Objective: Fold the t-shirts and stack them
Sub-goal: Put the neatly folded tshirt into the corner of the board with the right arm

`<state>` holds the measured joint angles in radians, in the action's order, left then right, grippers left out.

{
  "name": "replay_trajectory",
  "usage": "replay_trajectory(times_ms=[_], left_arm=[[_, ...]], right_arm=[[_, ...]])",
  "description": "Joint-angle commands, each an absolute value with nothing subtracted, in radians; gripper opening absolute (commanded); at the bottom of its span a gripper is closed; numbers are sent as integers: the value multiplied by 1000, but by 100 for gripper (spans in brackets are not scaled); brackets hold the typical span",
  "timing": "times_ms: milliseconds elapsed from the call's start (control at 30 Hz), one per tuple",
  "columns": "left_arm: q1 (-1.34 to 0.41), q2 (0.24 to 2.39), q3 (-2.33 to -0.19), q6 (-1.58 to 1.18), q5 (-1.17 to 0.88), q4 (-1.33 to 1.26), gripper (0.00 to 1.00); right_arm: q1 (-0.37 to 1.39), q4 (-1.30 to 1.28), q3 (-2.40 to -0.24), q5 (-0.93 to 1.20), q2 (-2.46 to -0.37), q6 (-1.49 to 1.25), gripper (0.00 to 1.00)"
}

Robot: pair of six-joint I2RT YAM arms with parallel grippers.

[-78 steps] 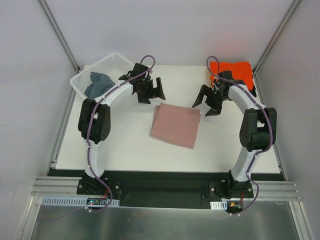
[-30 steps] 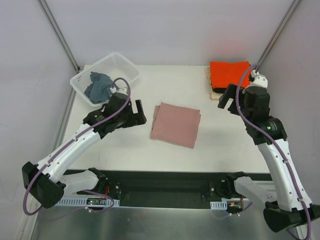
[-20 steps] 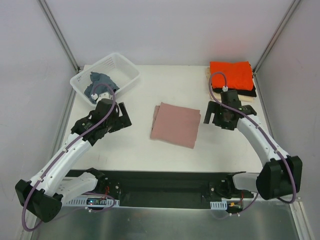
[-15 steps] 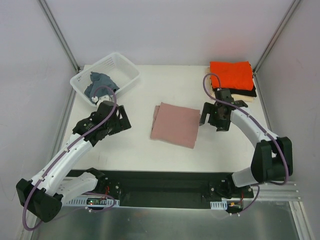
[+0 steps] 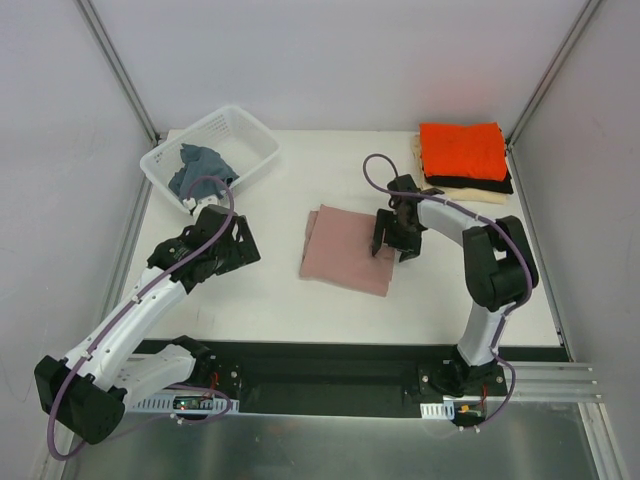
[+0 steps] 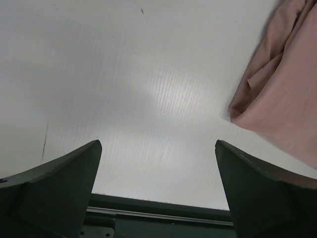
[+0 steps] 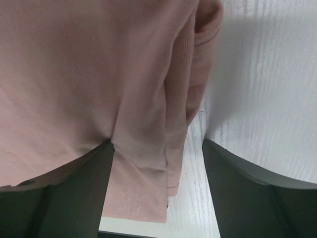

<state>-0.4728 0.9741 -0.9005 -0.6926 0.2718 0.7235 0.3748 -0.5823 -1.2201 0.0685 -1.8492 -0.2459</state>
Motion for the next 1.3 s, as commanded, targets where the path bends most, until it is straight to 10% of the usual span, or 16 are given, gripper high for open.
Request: replay_trajectory(times_ms=[0, 300, 633, 1267], left_arm=[[-460, 970, -896, -690, 290, 744, 99], [-454, 979, -931, -664, 304, 744, 99], [-443, 991, -934, -664, 304, 749, 99], [-433, 1097, -1025, -670, 302, 761, 99]], right_arm=[[419, -560, -1262, 48, -1887, -275, 74], [466, -517, -1298, 92, -1999, -307, 58], [463, -445, -1380, 107, -2010, -226, 6], [400, -606, -1862, -739, -2062, 385, 1]])
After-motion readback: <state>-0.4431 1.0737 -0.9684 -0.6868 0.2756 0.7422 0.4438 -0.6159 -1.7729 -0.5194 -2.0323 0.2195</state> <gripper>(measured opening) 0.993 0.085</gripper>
